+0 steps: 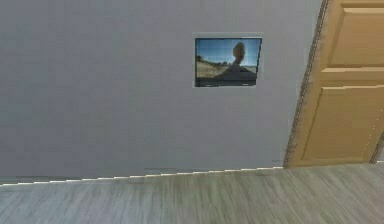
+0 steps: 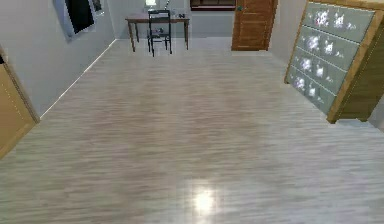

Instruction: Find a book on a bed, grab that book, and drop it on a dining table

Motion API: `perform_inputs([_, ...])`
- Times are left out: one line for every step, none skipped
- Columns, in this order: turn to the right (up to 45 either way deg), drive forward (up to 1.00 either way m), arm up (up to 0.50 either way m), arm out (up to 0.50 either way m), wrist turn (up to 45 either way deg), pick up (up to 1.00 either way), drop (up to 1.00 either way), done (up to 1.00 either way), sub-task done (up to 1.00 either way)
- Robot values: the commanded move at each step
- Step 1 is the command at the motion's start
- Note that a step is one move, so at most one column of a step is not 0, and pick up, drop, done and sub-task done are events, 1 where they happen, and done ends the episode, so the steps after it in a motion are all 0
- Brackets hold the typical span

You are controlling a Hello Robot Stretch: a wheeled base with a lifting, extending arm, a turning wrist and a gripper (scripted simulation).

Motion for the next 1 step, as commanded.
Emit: perform_inputs([-45.0,0.00,0.00,0.00,0.0,0.00,0.00,0.00,0.00])
